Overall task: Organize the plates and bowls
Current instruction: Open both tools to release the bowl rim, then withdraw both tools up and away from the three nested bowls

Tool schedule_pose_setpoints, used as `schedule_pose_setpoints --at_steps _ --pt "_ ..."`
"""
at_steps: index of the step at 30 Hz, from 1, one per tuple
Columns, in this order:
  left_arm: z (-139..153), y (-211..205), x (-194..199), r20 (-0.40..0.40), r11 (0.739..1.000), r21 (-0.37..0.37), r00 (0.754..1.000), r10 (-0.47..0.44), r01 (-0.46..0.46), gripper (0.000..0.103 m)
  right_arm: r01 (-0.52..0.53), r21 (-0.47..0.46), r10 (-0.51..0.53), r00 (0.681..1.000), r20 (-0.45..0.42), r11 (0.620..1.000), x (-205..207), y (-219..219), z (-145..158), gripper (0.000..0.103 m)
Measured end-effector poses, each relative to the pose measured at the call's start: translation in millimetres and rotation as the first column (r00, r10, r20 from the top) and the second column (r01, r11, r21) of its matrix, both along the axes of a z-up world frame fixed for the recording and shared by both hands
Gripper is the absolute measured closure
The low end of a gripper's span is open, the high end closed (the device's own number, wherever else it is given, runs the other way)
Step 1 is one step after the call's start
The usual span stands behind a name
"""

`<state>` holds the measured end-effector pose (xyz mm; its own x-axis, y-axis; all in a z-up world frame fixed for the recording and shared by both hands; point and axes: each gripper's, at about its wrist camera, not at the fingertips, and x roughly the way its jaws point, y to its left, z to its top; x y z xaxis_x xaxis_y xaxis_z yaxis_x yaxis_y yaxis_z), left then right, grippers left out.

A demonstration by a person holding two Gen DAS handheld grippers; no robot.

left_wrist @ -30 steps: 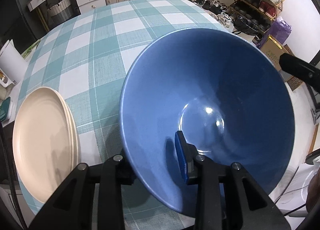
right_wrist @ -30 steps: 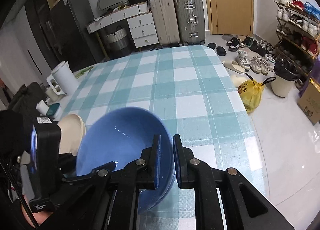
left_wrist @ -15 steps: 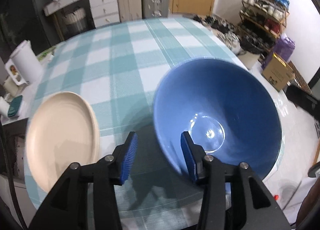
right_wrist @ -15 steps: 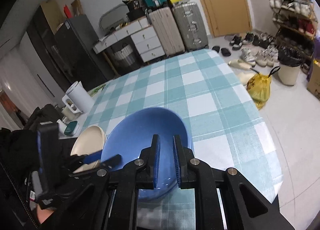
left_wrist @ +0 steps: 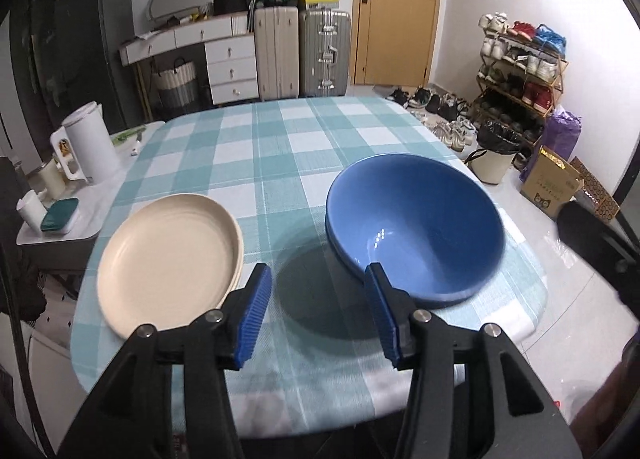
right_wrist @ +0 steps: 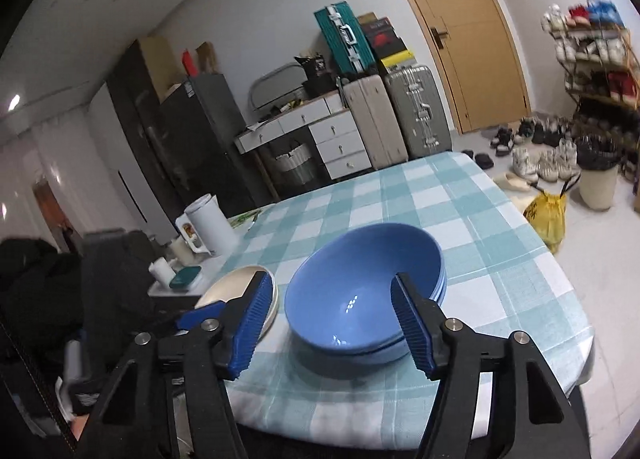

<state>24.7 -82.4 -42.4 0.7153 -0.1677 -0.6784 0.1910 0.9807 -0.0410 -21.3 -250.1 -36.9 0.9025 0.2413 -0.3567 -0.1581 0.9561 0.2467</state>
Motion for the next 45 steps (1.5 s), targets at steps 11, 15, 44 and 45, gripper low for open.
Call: schedule_pose_setpoints --at_steps 11,15,44,45 --pt "-9 16 -73 0.164 0.991 0.032 0.979 0.125 -0.132 0.012 0.173 -0.012 -0.173 0.983 0.054 0.985 -52 35 -41 0.010" --pt "-10 16 -87 0.238 0.991 0.050 0.965 0.112 -0.128 0.003 0.177 -0.035 -0.172 0.977 0.125 0.984 -66 47 -41 0.003" --pt "-30 52 -90 0.146 0.973 -0.035 0.962 0.231 -0.229 0.001 0.150 -0.066 -0.142 0.984 0.111 0.987 -69 53 -48 0.001" --pt "-31 50 -88 0.143 0.973 -0.021 0.963 0.229 -0.228 0.001 0.149 -0.064 -0.141 0.984 0.111 0.987 -70 52 -48 0.001"
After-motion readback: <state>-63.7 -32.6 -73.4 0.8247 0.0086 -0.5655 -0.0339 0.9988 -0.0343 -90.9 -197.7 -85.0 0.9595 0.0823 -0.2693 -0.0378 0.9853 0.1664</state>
